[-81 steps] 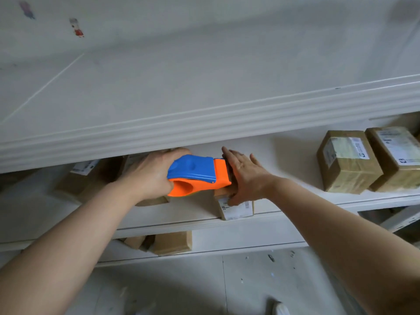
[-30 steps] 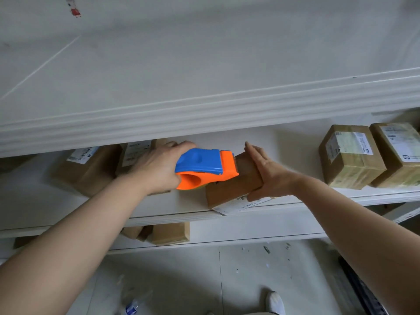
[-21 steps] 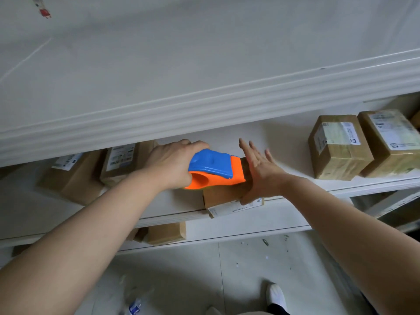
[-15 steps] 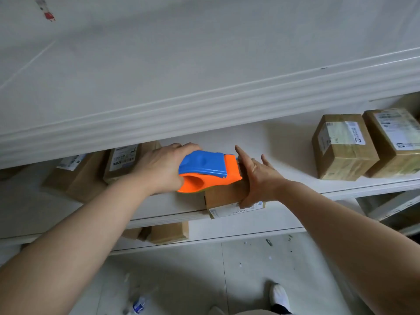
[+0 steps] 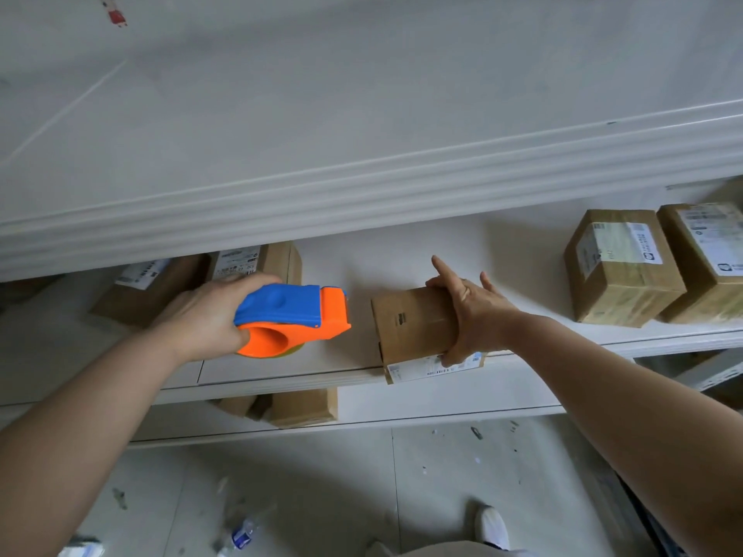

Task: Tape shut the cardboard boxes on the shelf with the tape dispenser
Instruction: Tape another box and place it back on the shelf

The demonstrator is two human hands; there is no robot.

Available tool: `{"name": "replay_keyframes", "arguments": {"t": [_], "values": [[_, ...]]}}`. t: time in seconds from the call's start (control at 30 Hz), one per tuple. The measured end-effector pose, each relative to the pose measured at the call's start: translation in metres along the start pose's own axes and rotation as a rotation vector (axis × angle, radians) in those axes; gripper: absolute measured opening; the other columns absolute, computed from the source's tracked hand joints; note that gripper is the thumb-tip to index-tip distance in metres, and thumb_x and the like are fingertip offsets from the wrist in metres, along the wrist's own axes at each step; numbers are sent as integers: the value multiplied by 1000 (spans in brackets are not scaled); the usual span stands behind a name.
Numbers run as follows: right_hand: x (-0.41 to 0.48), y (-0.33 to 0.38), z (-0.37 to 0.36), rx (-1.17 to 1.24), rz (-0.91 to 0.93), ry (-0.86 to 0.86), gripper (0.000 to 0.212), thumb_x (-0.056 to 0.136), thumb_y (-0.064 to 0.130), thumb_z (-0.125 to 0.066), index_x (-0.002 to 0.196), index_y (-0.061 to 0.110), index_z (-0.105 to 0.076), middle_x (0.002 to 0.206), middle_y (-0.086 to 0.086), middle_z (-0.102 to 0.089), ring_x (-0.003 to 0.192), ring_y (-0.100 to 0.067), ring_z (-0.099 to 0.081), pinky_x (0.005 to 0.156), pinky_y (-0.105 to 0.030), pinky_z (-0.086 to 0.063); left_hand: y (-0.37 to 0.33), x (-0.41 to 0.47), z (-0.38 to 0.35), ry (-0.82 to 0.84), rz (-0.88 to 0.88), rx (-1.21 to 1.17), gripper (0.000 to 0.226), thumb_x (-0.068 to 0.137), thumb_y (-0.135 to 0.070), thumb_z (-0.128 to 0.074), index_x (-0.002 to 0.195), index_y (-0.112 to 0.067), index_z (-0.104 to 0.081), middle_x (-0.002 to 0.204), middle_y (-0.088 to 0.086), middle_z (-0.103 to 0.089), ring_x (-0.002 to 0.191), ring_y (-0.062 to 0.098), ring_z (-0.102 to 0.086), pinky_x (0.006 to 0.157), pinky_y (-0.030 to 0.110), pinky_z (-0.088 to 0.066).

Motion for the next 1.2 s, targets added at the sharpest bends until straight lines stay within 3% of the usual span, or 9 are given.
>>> {"name": "replay_keyframes", "arguments": {"t": [0.37, 0.47, 0.6, 0.7, 0.83, 0.97, 1.13, 1.2], "values": [[4, -2, -3, -19, 0, -5, 151, 50, 43, -89, 149, 24, 23, 153, 11, -28, 142, -10, -24, 118, -41, 7, -16, 12, -32, 55, -26, 158, 82, 71, -9, -61, 138, -43, -30, 133, -8, -46, 110, 22, -56, 78, 34, -51], [4, -1, -2, -67, 5, 19, 148, 53, 47, -87, 149, 24, 23, 159, 6, -18, 147, -11, -11, 118, -40, 8, -26, 14, -37, 69, -33, 170, 78, 71, -9, -59, 134, -45, -29, 125, -7, -48, 106, 23, -58, 75, 37, -52], [2, 26, -12, -391, 122, 8, 141, 57, 75, -69, 149, 19, 22, 158, 2, 21, 145, -15, 22, 117, -45, 14, -35, 14, -38, 44, -28, 174, 74, 71, -12, -59, 134, -42, -33, 121, -5, -50, 107, 25, -58, 77, 37, -51], [0, 39, -31, -405, 206, 13, 125, 66, 86, -48, 151, 23, 19, 158, 6, 22, 144, -12, 25, 118, -45, 14, -36, 15, -39, 46, -10, 132, 75, 70, -10, -57, 131, -45, -33, 118, -5, -50, 105, 25, -57, 76, 37, -51], [5, 47, -35, -414, 214, 24, 114, 73, 85, -40, 151, 23, 16, 159, 8, 21, 142, -10, 26, 117, -43, 17, -35, 14, -40, 49, -2, 134, 75, 71, -11, -59, 134, -43, -34, 119, -4, -50, 107, 25, -56, 76, 34, -49], [3, 57, -40, -450, 218, 43, 113, 76, 79, -46, 152, 23, 15, 159, 7, 22, 143, -12, 27, 117, -46, 16, -35, 13, -42, 25, 1, 106, 73, 72, -12, -59, 134, -42, -35, 121, -3, -50, 109, 25, -55, 72, 31, -44], [22, 81, -35, -510, 142, 59, 131, 67, 68, -68, 151, 14, 17, 159, -6, 22, 146, -22, 20, 118, -53, 7, -31, 5, -44, -4, 5, 64, 75, 72, -11, -59, 135, -45, -34, 123, -4, -50, 109, 25, -54, 70, 30, -42], [30, 86, -38, -475, 92, 105, 133, 65, 55, -76, 151, 15, 16, 161, -8, 10, 148, -26, 9, 116, -59, 0, -31, -1, -43, -8, -6, 56, 77, 71, -11, -59, 135, -46, -34, 125, -6, -49, 109, 24, -55, 73, 32, -47]]}}
Point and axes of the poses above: each hand's wrist, its own x-axis towards the middle knuckle, its own z-axis out of the back of the hand, y = z × x, the point moved 3 cm from there along x, towards the middle knuckle
